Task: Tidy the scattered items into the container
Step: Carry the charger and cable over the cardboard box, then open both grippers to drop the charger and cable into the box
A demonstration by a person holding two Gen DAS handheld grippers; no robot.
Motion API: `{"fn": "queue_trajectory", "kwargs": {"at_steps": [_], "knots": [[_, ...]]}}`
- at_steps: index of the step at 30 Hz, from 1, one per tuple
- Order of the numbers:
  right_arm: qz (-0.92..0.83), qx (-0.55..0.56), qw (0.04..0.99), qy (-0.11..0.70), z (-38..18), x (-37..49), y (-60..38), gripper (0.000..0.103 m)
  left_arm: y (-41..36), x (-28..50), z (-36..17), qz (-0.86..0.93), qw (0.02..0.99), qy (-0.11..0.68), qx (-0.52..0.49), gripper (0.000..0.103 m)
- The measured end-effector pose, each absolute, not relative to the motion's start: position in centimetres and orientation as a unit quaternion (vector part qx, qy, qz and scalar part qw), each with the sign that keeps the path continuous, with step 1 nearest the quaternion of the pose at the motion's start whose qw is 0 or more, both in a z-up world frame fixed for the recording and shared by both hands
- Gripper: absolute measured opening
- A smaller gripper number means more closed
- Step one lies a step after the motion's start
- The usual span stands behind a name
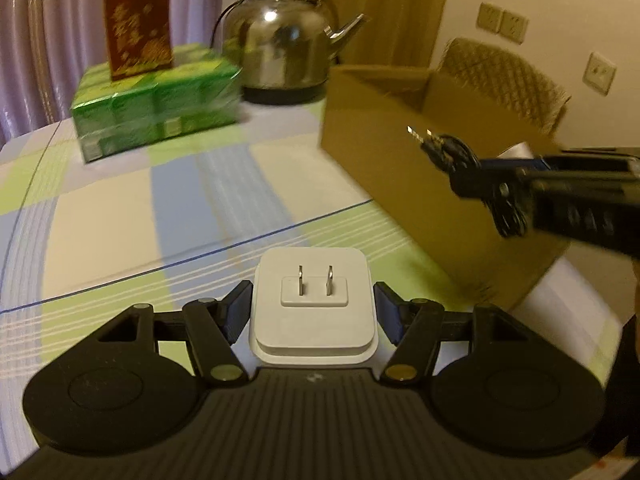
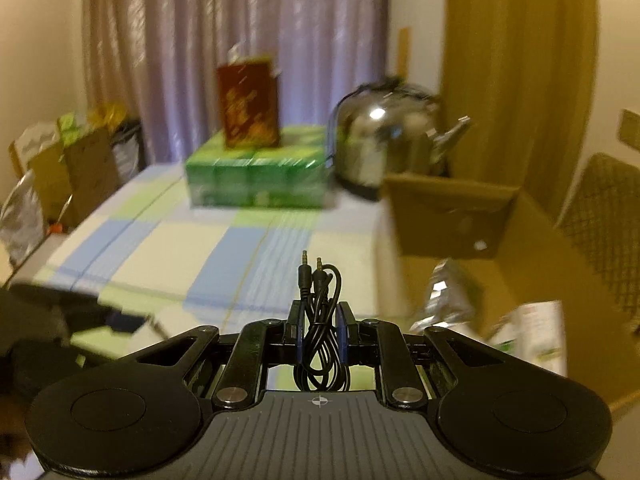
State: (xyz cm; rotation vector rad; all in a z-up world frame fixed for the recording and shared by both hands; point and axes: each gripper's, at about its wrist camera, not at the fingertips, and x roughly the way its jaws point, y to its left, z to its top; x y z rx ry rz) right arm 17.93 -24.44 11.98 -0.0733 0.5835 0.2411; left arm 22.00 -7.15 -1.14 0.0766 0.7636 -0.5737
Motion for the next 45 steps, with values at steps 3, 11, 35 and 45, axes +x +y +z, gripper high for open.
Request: {"fn": "queue_trajectory", "kwargs": {"at_steps": [3, 11, 35, 45], "knots": [[0.097, -0.029, 0.957, 0.273, 13.6, 17.5, -27.3, 0.013, -9.5, 21.1, 0.4, -0.29, 0.886, 0.361, 0.015, 0.06], [0.04, -0.001, 0.961, 0.272, 14.4, 17.0, -36.5, 0.013, -17.8, 20.7, 5.0, -0.334, 0.882, 0.333, 0.01, 0.06], [0.03, 0.075, 0.95, 0.301, 11.1, 18.7, -43.9, 0.013, -25.6, 22.1, 3.1, -0.331, 0.88, 0.335, 0.063, 0.066], [0.028, 0.043, 0.953, 0.298, 11.2, 19.2, -43.6, 0.018, -22.9, 20.9, 4.0, -0.315, 0.89, 0.327, 0.041, 0.075]]}}
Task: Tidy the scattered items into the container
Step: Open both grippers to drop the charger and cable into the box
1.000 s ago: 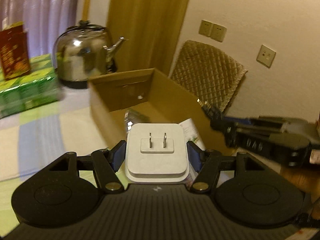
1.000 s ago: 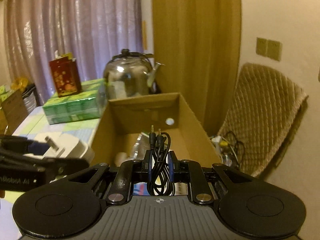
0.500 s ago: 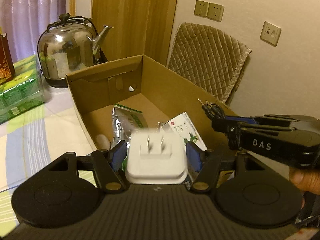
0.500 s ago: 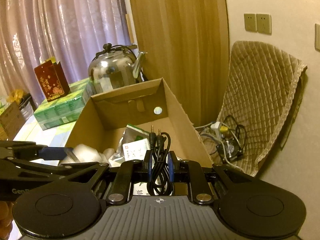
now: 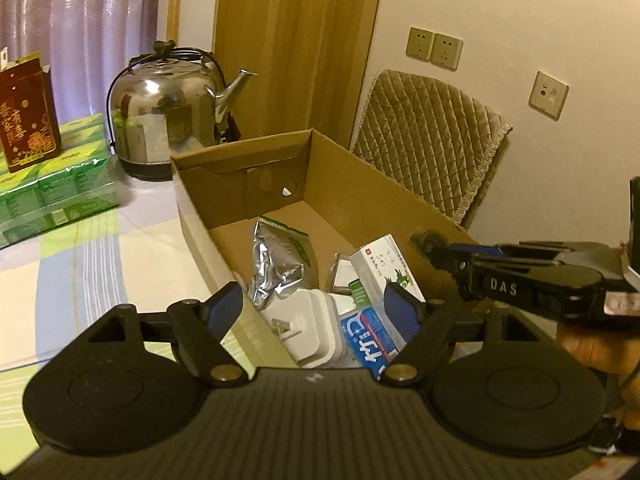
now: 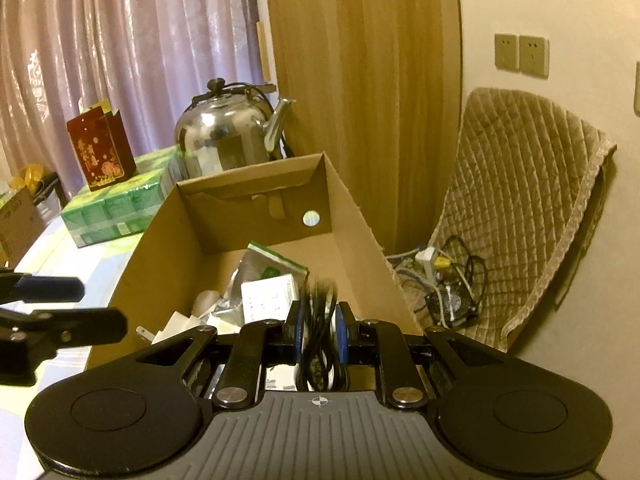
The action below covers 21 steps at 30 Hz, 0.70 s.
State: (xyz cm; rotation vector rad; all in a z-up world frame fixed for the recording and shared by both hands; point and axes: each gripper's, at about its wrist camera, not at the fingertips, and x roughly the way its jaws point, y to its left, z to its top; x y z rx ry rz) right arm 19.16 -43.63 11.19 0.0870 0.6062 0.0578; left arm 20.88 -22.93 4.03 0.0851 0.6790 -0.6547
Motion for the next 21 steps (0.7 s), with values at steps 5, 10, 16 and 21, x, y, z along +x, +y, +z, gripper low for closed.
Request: {"fn": "queue_trajectory", "kwargs": {"at_steps": [5, 10, 16, 21], "knots": [[0.024, 0.046, 0.956, 0.288, 11.7, 18.5, -43.7, 0.034, -22.2, 20.0, 4.2, -0.307, 0.893, 0.326, 0.036, 0.082], [0.024, 0.052, 0.958, 0.282, 12.5, 17.1, -43.7, 0.04, -21.3, 18.9, 4.5, -0.289, 0.898, 0.332, 0.024, 0.09], [0.02, 0.069, 0.957, 0.28, 13.9, 14.5, -43.6, 0.073, -19.9, 16.9, 5.1, -0.262, 0.904, 0.339, 0.013, 0.102], [0.027, 0.062, 0.95, 0.305, 14.8, 12.0, -43.1, 0.092, -19.5, 14.7, 5.8, -0.239, 0.909, 0.341, 0.022, 0.102]]}}
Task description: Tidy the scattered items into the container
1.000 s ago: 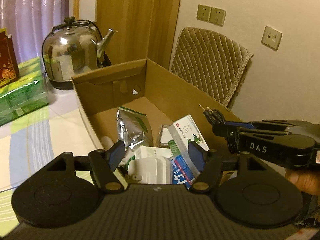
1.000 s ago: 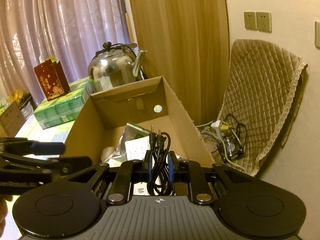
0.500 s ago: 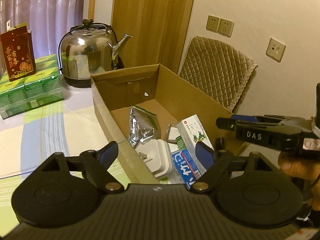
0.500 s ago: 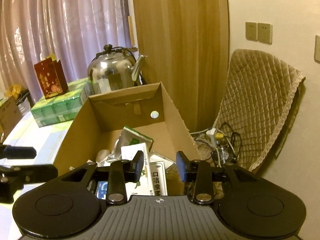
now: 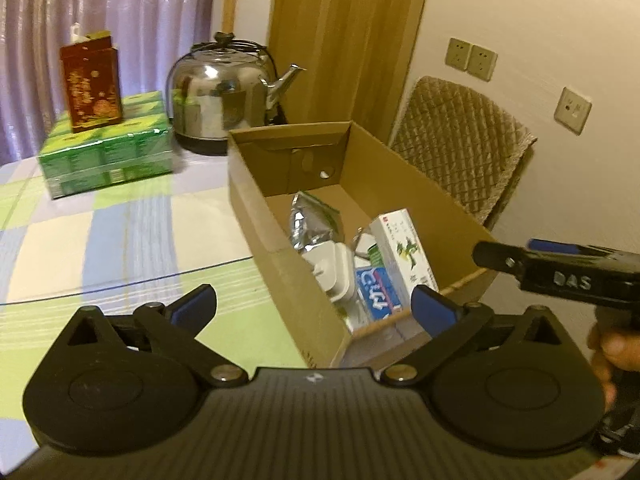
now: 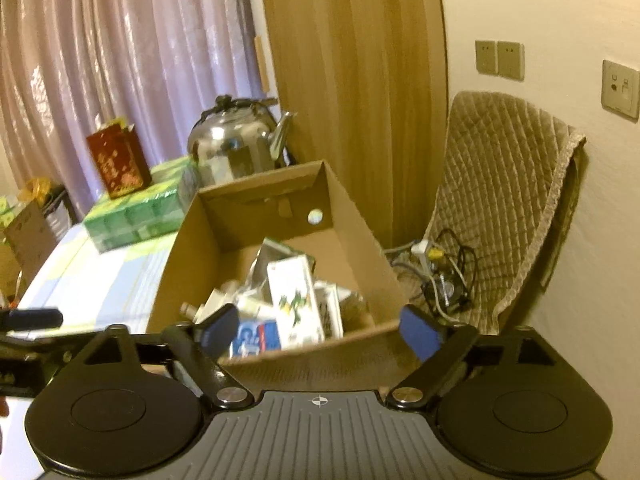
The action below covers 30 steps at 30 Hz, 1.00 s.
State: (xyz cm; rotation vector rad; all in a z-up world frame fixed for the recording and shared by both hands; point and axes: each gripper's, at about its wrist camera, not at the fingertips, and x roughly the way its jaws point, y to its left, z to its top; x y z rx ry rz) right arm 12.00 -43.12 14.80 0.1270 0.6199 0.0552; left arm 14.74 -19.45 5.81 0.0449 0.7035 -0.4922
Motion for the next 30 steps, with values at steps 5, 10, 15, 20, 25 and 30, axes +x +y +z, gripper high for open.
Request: {"fn": "queue_trajectory", "kwargs": {"at_steps": [5, 10, 15, 20, 25, 30], "knots": [[0.033, 0.042, 0.947, 0.317, 15.7, 9.2, -42.7, 0.101, -19.1, 12.6, 6.7, -0.221, 0.913, 0.343, 0.016, 0.102], [0.029, 0.034, 0.942, 0.333, 16.1, 6.8, -43.0, 0.101, -19.1, 10.4, 7.1, -0.214, 0.908, 0.36, 0.004, 0.102], [0.028, 0.033, 0.935, 0.351, 16.2, 4.9, -43.4, 0.101, -19.4, 8.1, 7.2, -0.208, 0.907, 0.366, 0.002, 0.102], [0.033, 0.029, 0.933, 0.356, 16.5, 3.4, -43.3, 0.101, -19.3, 6.5, 7.5, -0.207, 0.904, 0.373, -0.017, 0.102], [0.035, 0.032, 0.934, 0.354, 17.0, 2.7, -43.1, 0.101, -19.6, 5.7, 7.6, -0.212, 0.9, 0.38, -0.026, 0.102], [0.038, 0.03, 0.935, 0.353, 17.3, 2.7, -42.8, 0.101, -19.7, 5.5, 7.5, -0.21, 0.9, 0.381, -0.024, 0.102]]}}
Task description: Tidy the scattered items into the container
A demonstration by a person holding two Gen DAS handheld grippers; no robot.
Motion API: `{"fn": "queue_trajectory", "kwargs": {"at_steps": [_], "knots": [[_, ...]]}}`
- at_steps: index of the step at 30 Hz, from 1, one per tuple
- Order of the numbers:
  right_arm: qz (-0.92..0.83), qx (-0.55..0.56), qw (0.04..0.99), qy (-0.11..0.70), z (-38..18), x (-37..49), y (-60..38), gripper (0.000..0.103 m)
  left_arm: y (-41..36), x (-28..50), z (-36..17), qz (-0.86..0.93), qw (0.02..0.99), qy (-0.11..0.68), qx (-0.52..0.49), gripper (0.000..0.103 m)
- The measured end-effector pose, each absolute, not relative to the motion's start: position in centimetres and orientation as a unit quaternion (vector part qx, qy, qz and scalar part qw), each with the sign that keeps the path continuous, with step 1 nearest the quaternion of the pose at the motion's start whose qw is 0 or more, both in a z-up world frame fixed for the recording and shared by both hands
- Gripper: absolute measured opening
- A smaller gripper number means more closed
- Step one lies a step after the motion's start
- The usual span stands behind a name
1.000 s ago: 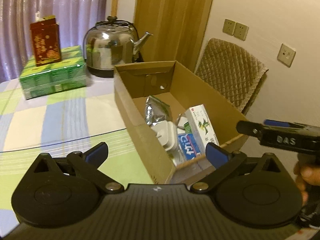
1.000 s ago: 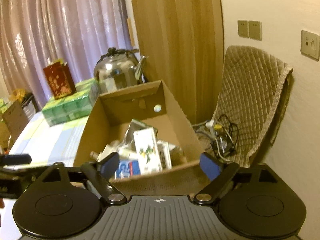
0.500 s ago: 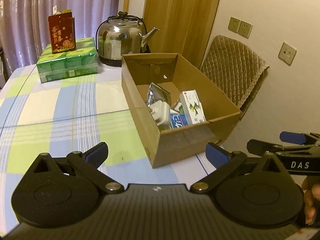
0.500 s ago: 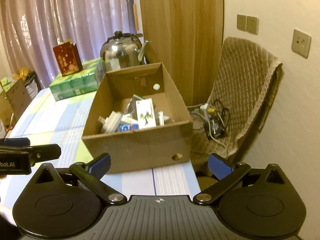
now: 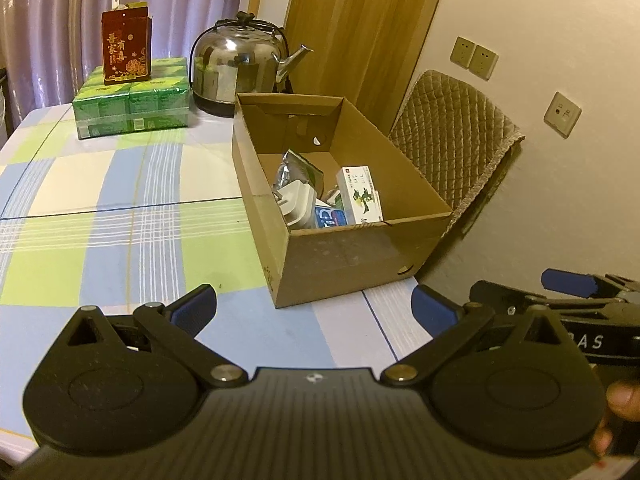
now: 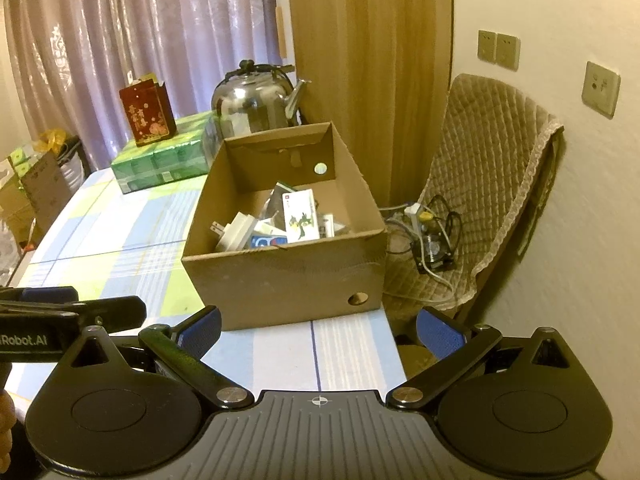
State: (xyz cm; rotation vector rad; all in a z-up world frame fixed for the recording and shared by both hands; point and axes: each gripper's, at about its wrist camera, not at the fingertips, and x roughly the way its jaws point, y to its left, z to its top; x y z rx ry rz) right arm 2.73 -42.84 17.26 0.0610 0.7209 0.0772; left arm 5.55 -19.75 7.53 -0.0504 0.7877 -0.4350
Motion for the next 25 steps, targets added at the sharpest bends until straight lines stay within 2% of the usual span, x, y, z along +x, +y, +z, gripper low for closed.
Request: {"fn": "queue_trajectory", "kwargs": {"at_steps": [25], "knots": [[0.032, 0.018, 0.934, 0.355, 16.81, 3.51, -42.56, 0.101, -19.55, 6.12, 6.62, -0.206, 0.901, 0.38, -0.026, 0.102]]}}
